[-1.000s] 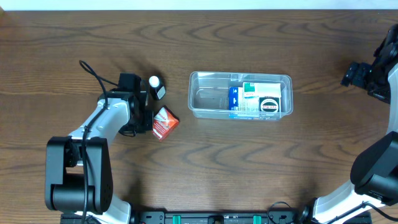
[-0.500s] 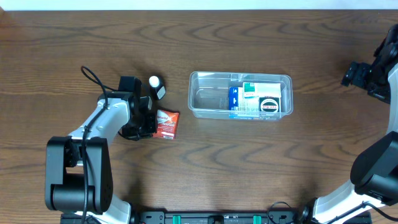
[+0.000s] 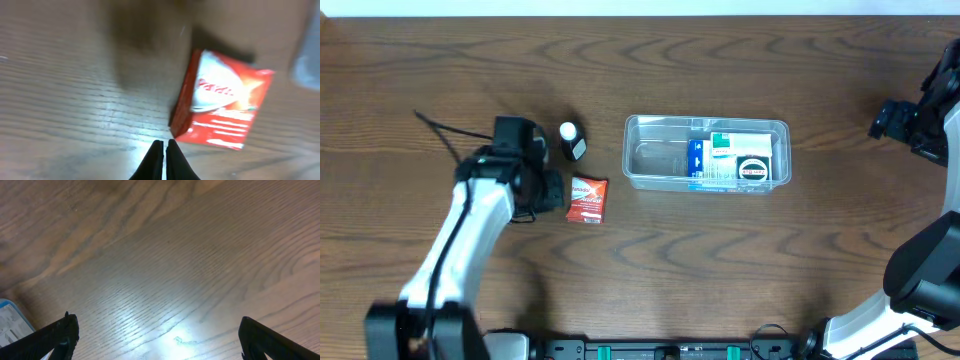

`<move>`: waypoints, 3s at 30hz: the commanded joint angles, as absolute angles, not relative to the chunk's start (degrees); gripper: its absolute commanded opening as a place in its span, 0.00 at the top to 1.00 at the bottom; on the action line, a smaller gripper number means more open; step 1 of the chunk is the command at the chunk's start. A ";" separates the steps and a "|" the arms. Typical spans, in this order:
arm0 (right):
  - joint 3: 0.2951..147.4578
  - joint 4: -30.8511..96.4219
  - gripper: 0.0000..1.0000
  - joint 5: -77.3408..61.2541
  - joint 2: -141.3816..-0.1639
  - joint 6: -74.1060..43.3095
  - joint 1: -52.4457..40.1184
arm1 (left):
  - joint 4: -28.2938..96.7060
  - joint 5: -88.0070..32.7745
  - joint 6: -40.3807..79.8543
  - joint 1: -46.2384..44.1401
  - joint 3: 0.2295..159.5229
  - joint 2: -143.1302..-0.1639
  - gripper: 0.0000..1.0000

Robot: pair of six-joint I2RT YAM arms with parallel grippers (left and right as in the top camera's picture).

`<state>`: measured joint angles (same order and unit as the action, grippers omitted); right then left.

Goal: Pack container

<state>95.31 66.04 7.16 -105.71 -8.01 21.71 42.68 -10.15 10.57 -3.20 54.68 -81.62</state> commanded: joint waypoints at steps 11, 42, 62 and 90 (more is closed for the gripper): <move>96.29 66.04 0.01 7.46 -105.65 -7.18 22.22 | 40.23 -26.15 3.92 -4.73 55.42 -76.60 0.13; 96.29 66.04 0.01 7.46 -105.65 -7.18 22.22 | 34.92 -1.98 12.45 -18.74 55.42 -89.30 0.02; 96.29 66.04 0.01 7.49 -105.65 -7.18 22.22 | 33.85 -2.59 8.60 -18.74 55.37 -95.26 0.02; 96.29 66.04 0.01 7.49 -105.65 -7.18 22.22 | 31.14 -1.91 11.73 -18.72 55.35 -99.88 0.00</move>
